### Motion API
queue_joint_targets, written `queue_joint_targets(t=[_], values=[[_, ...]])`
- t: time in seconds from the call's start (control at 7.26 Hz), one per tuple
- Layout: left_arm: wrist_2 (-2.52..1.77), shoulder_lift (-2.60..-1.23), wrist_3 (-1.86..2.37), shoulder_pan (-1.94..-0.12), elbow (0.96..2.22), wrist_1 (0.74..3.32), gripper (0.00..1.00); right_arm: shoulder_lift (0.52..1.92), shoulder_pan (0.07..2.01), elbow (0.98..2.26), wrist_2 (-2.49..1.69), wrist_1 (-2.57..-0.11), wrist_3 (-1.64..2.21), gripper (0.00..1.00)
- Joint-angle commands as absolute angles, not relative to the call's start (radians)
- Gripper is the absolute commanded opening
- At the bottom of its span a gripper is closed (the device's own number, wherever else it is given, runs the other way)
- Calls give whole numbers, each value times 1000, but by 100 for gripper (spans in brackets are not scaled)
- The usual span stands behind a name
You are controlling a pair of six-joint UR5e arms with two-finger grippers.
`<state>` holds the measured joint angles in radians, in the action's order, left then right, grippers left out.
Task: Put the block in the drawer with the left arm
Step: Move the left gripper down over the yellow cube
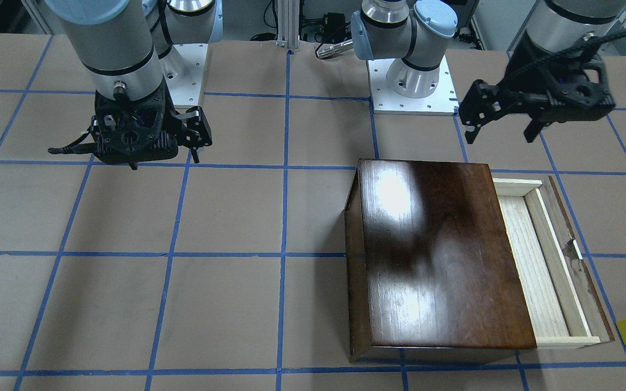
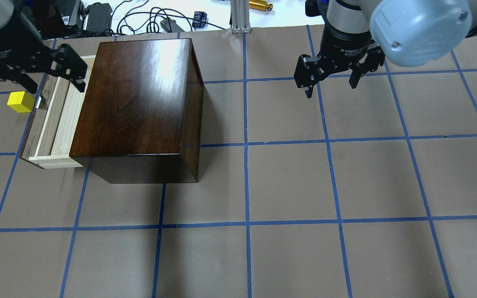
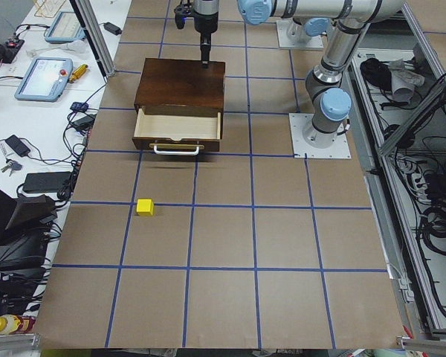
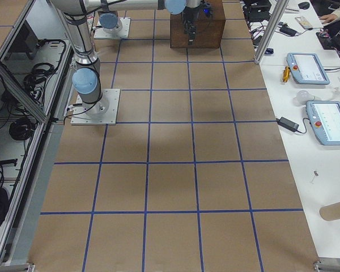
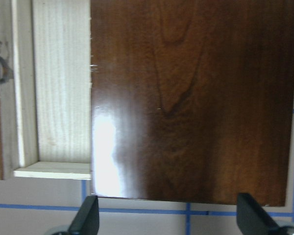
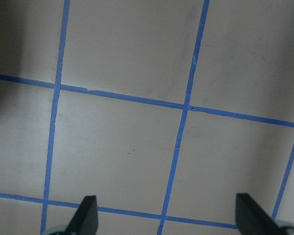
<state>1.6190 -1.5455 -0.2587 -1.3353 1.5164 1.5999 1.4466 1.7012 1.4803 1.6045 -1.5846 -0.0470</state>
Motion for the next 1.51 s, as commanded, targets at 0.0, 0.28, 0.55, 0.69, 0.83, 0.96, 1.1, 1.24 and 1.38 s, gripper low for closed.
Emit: queue_joint_targets(t=[0.0,0.28,0.55,0.69,0.83,0.96,1.1,1.24,1.38], values=[[1623,-1552,-587,-1130,1511,1618,100,1447,1701,1480,1605,-1585,-48,100],[1612,-1647,-925,-969,1474,1573,100,1447,1701,1480,1605,-1585,-46,100],[1623,-1806,-1138,-950,1364,1468,100,1447,1701,1480,1605,-1585,-48,100],[1620,-1901,-1159,-937,1286,1460,100,1447,1701,1480,1605,-1585,-48,100],[1615,-1984,-1264,-936,1207,1460,100,1447,1701,1480,1605,-1585,-48,100],[1612,-2056,-1335,-934,1140,1459,100,1447,1701,1480,1605,-1585,-48,100],[1608,-2127,-1356,-934,1087,1454,100,1447,1701,1480,1605,-1585,-48,100],[1600,-2181,-1427,-934,1039,1450,100,1447,1701,1480,1605,-1585,-46,100],[1597,-2216,-1541,-934,1017,1450,100,1447,1701,1480,1605,-1585,-48,100]])
